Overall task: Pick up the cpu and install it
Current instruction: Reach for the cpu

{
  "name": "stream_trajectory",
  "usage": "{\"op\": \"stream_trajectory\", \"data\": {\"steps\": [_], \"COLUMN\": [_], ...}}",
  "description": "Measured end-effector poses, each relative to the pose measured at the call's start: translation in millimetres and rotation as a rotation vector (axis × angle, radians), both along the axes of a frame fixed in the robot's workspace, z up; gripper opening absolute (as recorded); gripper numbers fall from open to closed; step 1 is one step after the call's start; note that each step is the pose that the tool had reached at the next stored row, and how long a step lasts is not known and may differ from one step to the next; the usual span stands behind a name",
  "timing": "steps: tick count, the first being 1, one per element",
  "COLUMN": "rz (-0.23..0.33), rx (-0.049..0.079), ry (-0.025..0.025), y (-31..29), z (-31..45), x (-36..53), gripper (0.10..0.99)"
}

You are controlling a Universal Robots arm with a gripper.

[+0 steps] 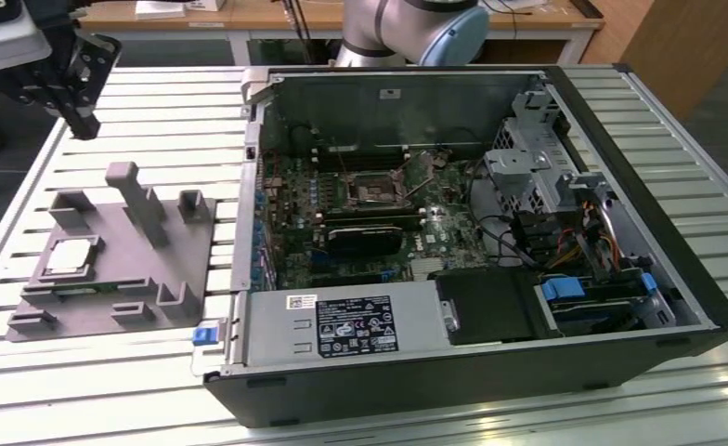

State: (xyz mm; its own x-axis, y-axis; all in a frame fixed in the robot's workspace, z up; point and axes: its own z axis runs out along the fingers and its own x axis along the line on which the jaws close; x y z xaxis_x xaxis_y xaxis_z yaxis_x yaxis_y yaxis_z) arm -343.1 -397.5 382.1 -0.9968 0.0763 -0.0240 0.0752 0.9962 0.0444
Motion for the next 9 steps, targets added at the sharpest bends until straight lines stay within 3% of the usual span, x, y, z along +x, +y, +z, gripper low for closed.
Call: {"op": "stream_trajectory", "data": {"steps": [9], "rz": [0.000], "rx": [0.000], "ry": [0.0001], "y": [0.0], "z": [-0.7], "x": [-38.4], "gripper": [0.106]}}
